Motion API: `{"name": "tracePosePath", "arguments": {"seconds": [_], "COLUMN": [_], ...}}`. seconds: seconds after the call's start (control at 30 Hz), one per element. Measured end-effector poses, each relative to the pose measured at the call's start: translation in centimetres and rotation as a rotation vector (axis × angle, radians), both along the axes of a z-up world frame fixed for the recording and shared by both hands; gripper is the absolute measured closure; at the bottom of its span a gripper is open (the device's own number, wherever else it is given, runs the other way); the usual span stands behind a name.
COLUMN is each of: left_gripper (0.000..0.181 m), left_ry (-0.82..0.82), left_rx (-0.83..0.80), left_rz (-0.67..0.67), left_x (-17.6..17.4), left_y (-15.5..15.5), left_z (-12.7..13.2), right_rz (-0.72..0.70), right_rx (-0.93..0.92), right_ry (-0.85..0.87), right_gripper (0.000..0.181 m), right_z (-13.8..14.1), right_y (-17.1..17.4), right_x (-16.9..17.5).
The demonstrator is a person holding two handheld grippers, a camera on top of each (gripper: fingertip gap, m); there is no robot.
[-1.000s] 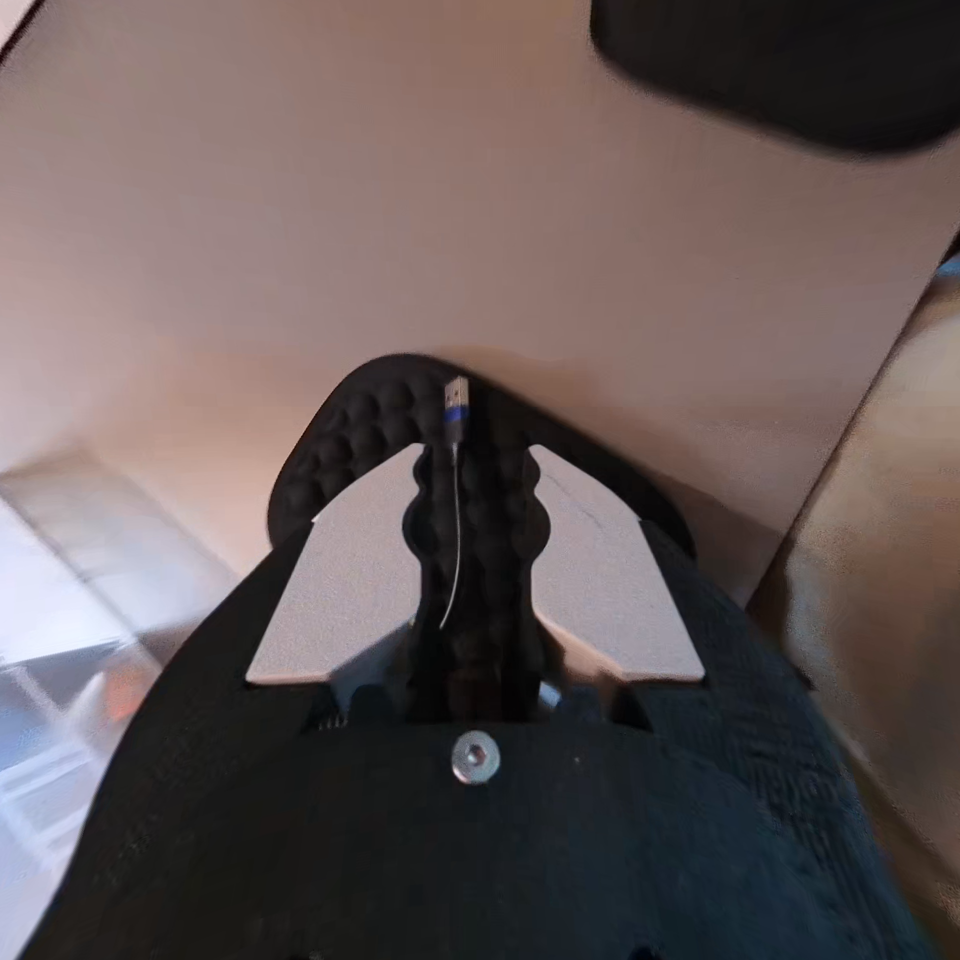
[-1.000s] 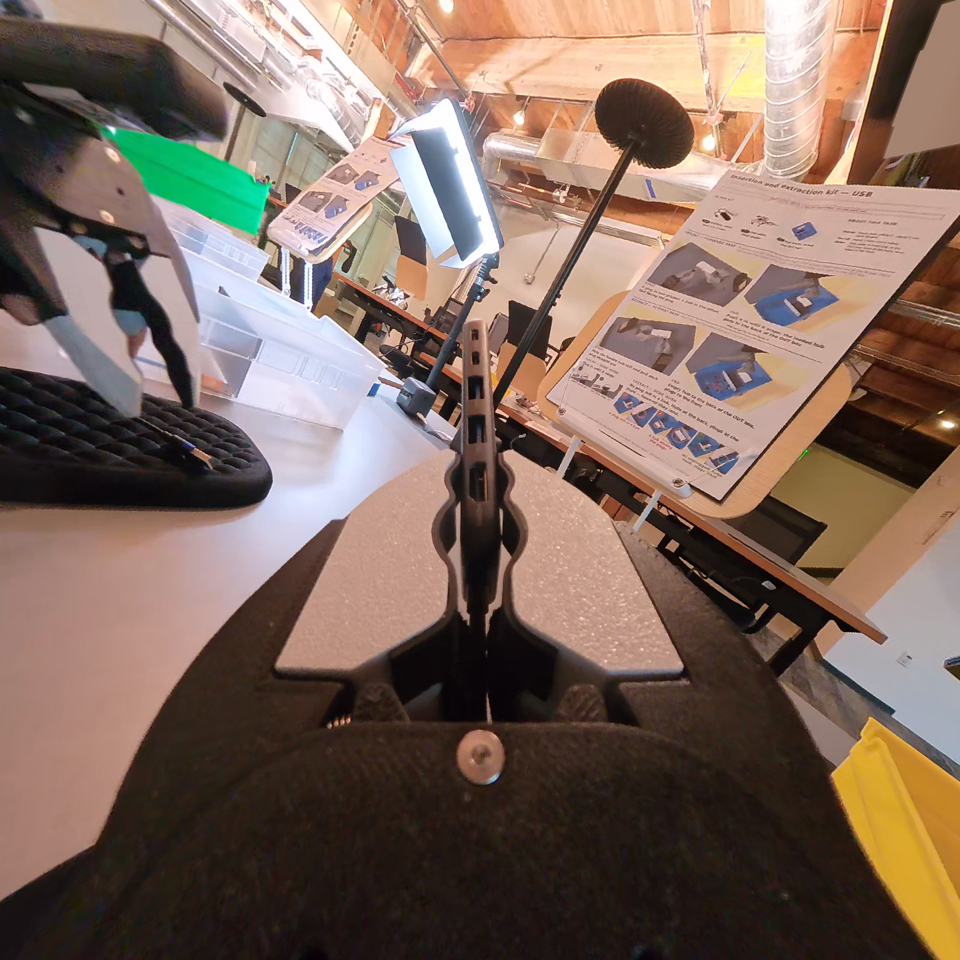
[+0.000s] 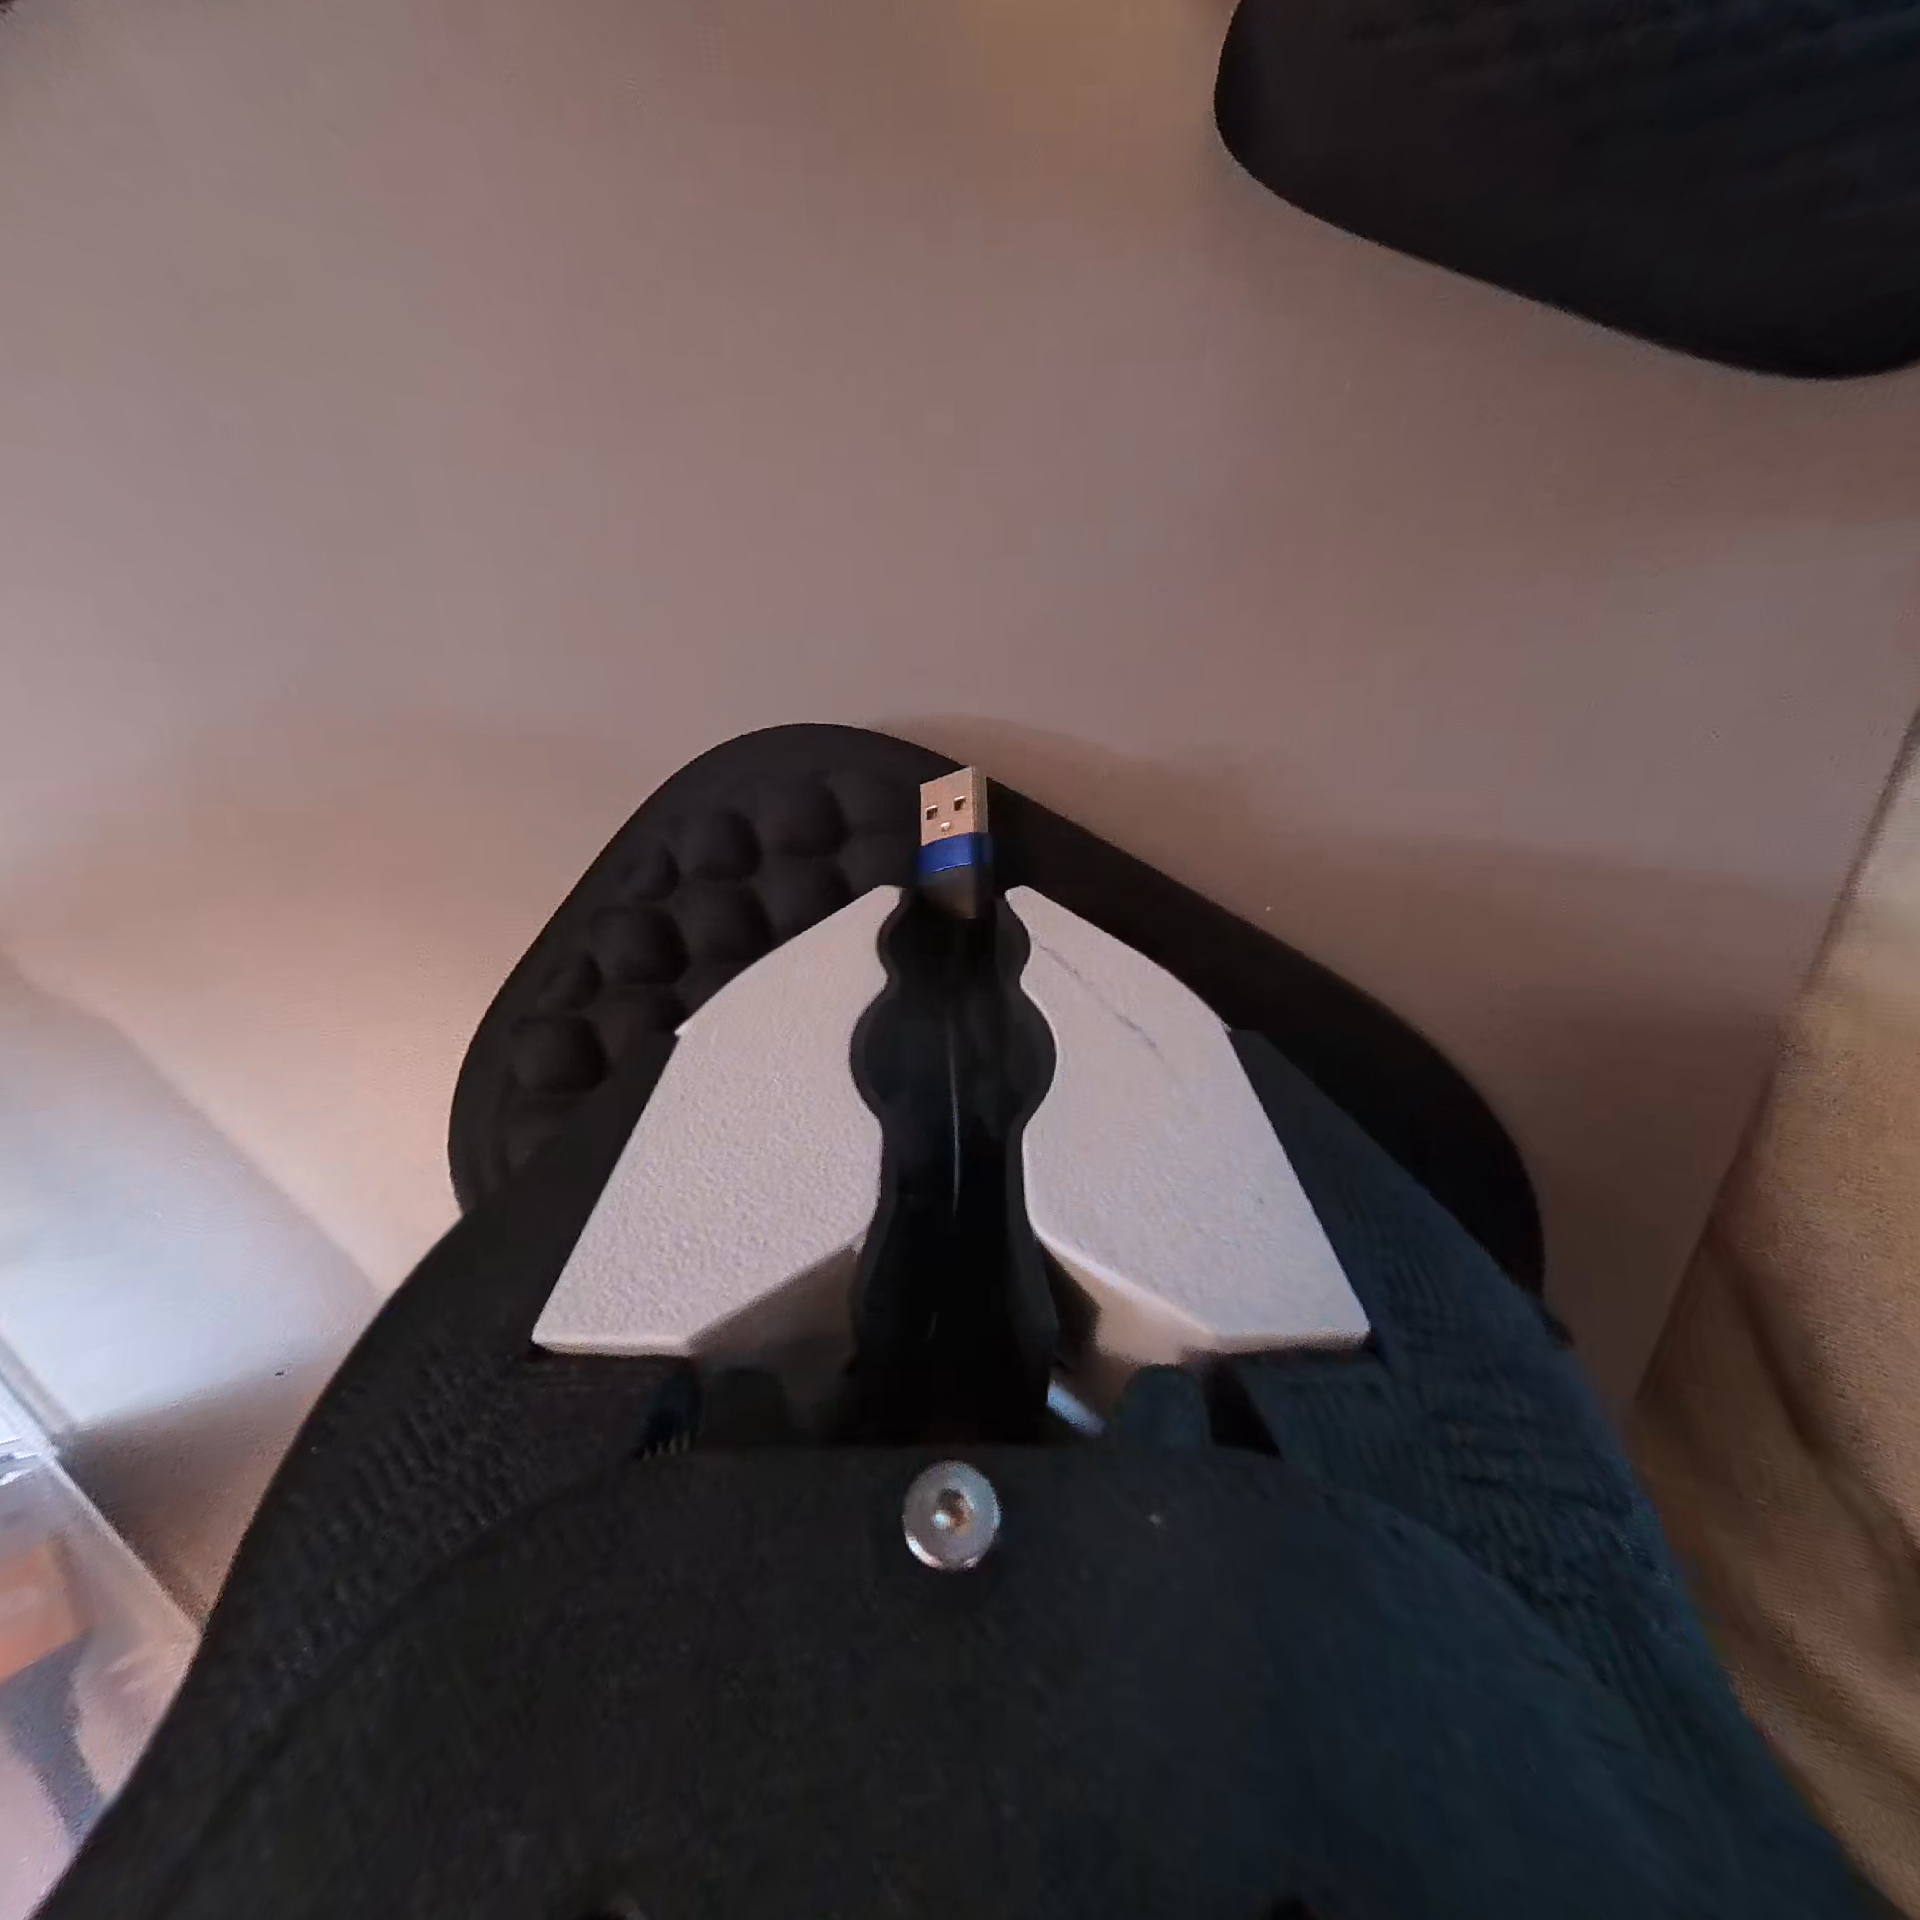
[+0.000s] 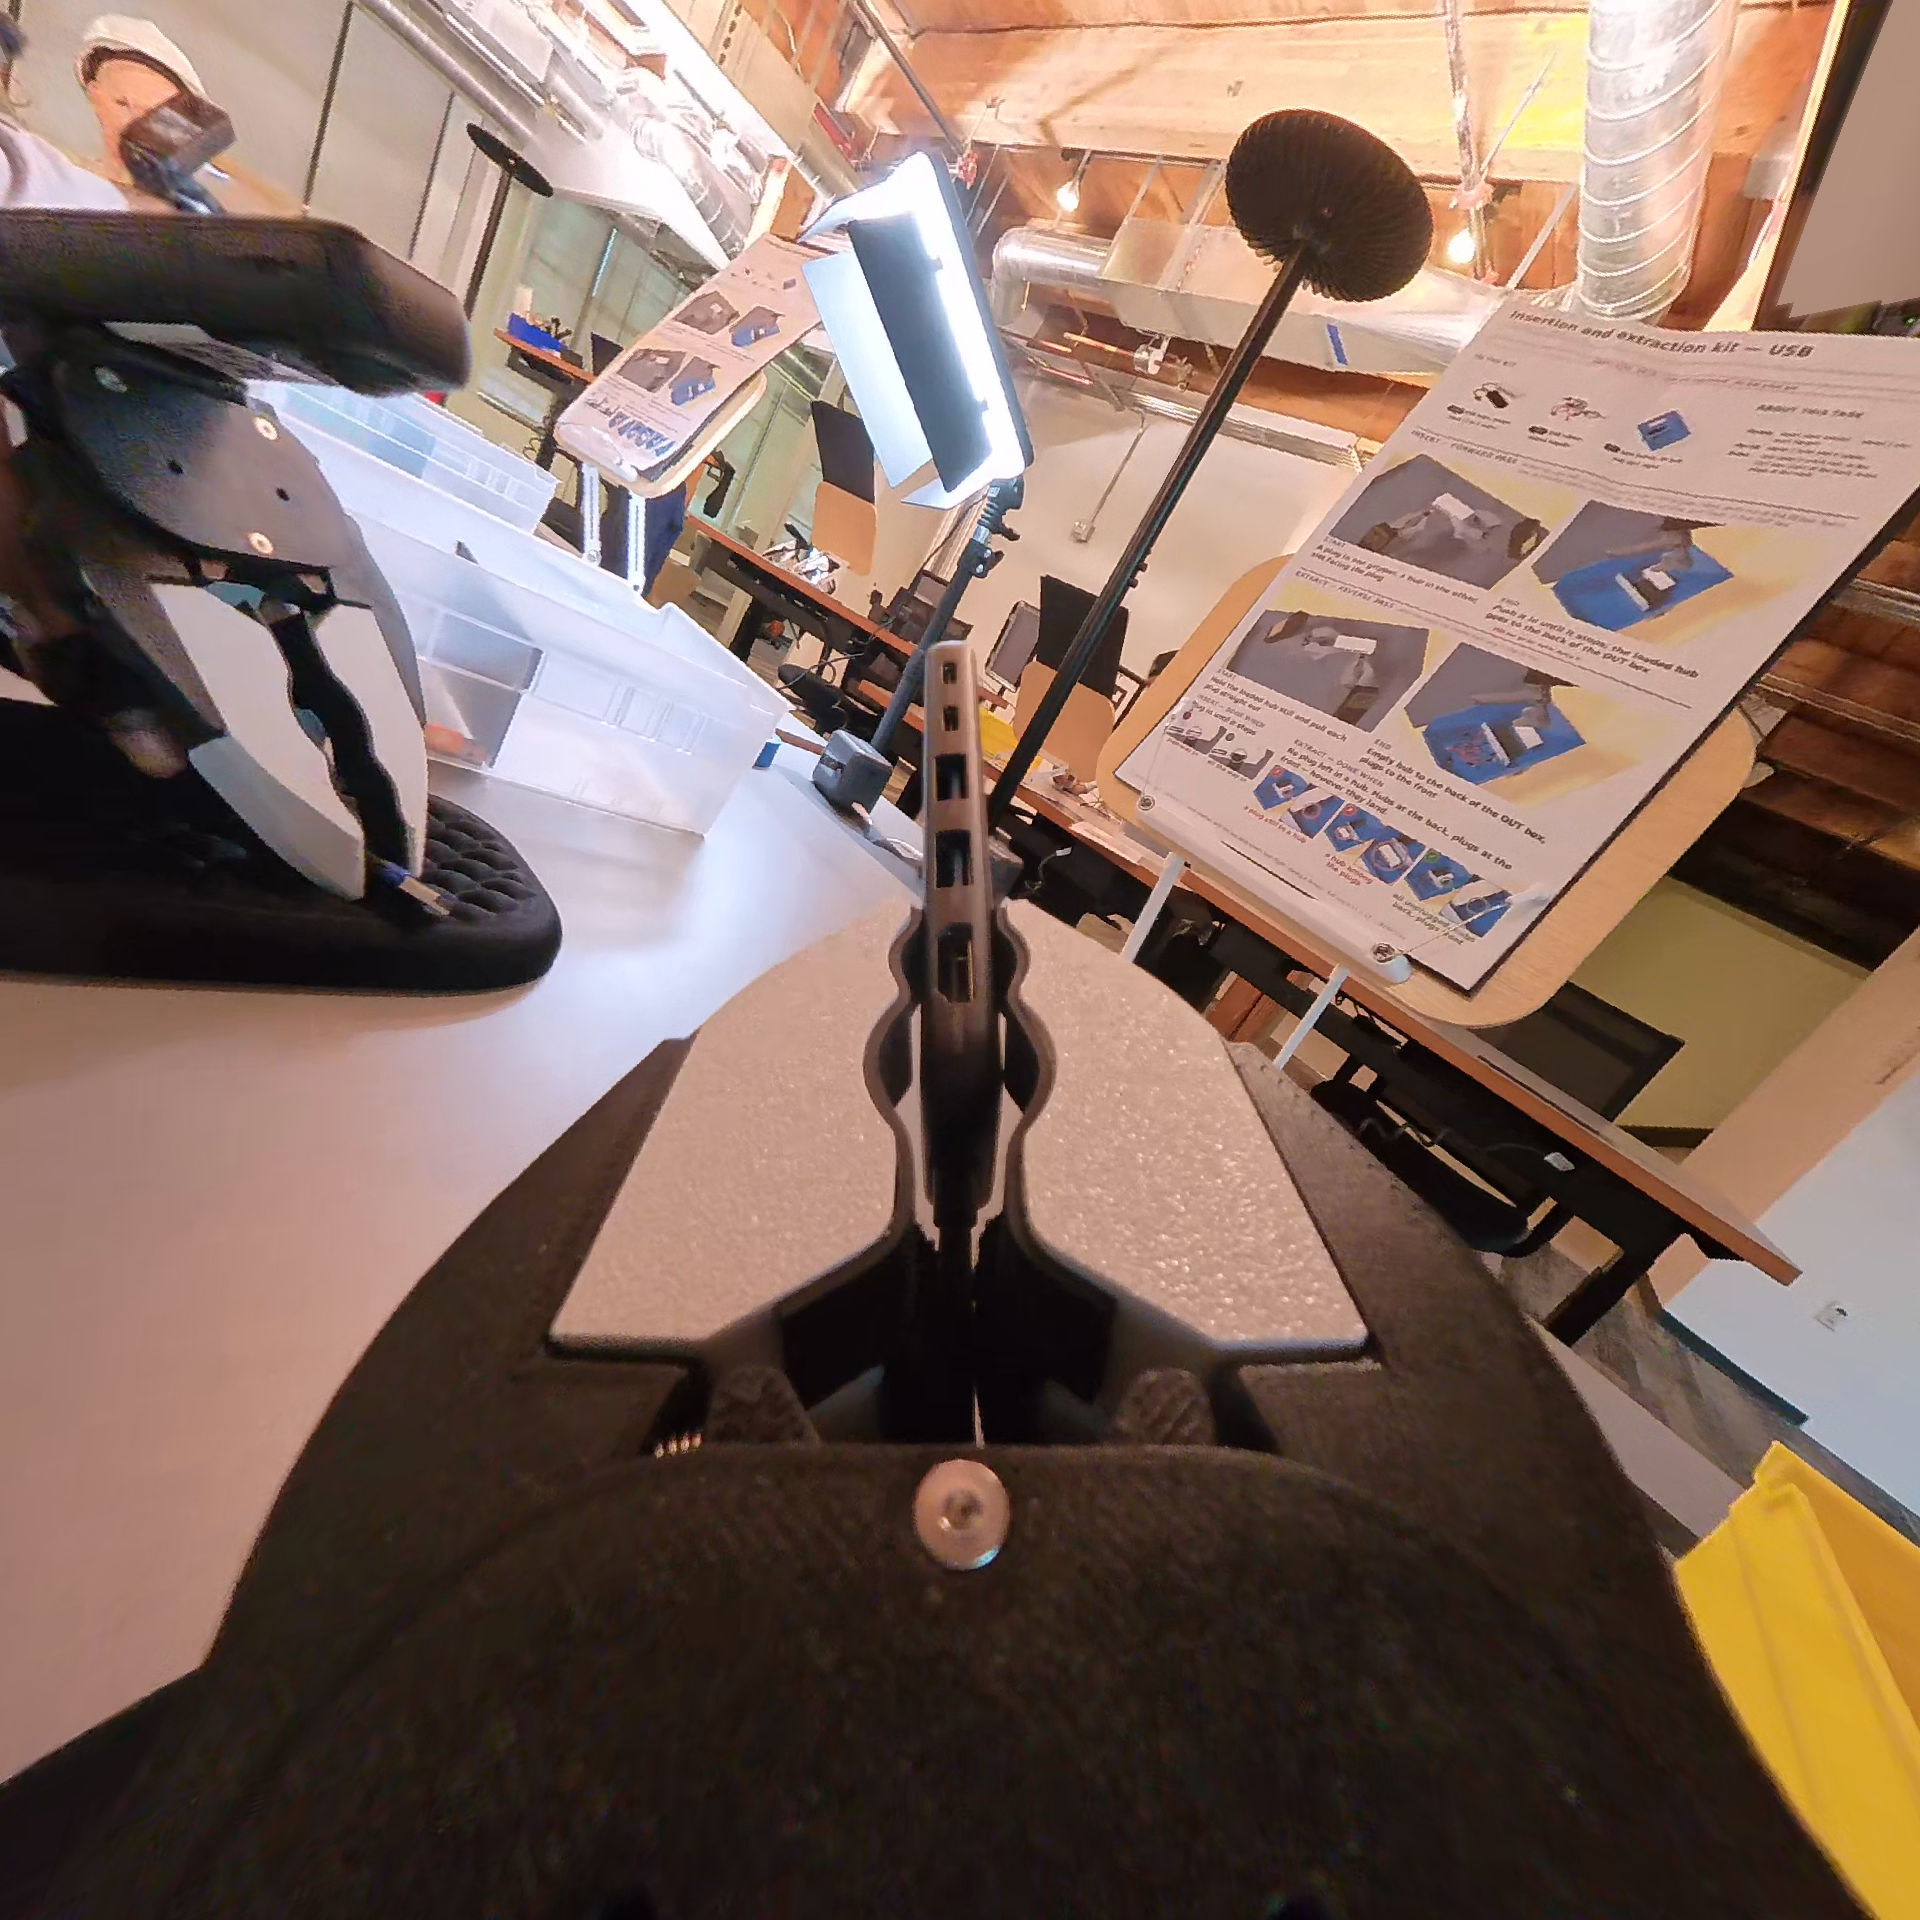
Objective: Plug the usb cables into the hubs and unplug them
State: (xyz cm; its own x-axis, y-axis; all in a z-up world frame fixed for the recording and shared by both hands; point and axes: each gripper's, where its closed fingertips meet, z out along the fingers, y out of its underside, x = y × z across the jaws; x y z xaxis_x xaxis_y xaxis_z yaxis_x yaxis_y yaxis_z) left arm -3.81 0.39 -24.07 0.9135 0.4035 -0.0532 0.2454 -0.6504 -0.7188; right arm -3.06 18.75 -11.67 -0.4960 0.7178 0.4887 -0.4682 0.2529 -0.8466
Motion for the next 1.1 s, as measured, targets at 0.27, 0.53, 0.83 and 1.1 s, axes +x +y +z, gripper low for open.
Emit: {"name": "tracePosePath", "arguments": {"seconds": [0.27, 0.53, 0.83, 1.1], "left_gripper": [0.166, 0.154, 0.16, 0.148], "left_ry": [0.121, -0.186, -0.373, -0.48], "left_rx": [-0.084, 0.018, 0.125, 0.217], "left_rz": [-0.035, -0.053, -0.009, -0.032], "left_x": [0.0, 1.1, 1.3, 2.0], "left_y": [-0.1, -0.1, 0.1, 0.3], "left_z": [0.3, 0.5, 0.8, 1.5], "right_rz": [0.022, 0.01, 0.006, -0.007], "right_rx": [0.085, 0.136, 0.146, 0.183], "right_ry": [-0.012, -0.011, -0.019, -0.03], "right_gripper": [0.17, 0.17, 0.17, 0.17], "right_z": [-0.9, -1.4, -1.6, -2.1], "right_y": [-1.1, -1.4, -1.4, -1.6], "right_x": [0.1, 0.0, -0.1, -0.4]}}
